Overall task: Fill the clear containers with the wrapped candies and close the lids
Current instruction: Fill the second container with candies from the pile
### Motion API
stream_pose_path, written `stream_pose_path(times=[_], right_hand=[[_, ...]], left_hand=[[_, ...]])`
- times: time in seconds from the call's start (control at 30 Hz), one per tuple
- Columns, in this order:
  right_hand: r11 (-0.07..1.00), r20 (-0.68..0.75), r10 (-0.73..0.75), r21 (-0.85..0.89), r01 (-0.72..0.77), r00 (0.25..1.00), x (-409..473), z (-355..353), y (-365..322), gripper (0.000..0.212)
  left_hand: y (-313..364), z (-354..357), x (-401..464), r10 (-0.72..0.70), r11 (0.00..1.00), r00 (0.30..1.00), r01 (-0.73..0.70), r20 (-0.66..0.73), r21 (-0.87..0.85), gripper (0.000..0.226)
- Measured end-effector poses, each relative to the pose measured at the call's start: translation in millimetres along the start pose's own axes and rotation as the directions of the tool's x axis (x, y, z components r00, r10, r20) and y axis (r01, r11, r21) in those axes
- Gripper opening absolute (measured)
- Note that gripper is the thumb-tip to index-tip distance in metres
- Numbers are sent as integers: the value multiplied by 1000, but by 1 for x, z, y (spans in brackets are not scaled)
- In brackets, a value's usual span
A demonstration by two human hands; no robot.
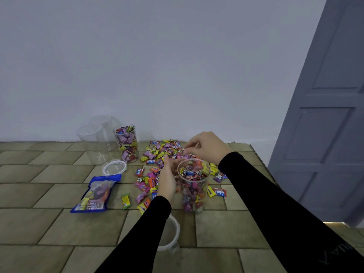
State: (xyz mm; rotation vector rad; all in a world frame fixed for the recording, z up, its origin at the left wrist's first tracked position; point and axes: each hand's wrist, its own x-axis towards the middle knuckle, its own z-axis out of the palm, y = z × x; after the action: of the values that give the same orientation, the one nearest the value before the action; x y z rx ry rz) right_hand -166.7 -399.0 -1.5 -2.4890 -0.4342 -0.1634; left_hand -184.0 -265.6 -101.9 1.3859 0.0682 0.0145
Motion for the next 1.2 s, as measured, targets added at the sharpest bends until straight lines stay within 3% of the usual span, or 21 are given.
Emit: stream_pose_path(times=[0.17,0.3,0.37,0.53,0.63,0.73,1.03,1.2], right_hand=[[999,33,6,-54,-5,999,33,4,-5,20],[988,95,36,-154,-21,995,72,17,-10,24],[979,139,76,-198,-47,987,96,26,-10,24],[944,229,171,-317,-93,958,155,58,-5,26],[920,253,207,-378,-100,945,184,80,0,28],[897,283,228,-433,-88,932,212,109,7,28],[810,317,151,-582,67,937,266,179,32,36],[846,377,118,-523,105,919,288,196,43,47]], left_hand=[[8,-24,20,70,977,997,-59,-44,207,46],[10,-46,53,66,891,995,-24,-76,453,29],[10,-57,74,91,807,990,-11,-106,591,23],[14,-76,118,70,482,995,27,-69,876,33],[17,-79,138,31,361,999,8,-20,933,35],[5,-86,164,-17,323,1000,-4,10,946,40],[-15,-98,204,-14,62,997,-73,74,995,71],[-25,-101,221,-22,53,995,-94,95,994,72]])
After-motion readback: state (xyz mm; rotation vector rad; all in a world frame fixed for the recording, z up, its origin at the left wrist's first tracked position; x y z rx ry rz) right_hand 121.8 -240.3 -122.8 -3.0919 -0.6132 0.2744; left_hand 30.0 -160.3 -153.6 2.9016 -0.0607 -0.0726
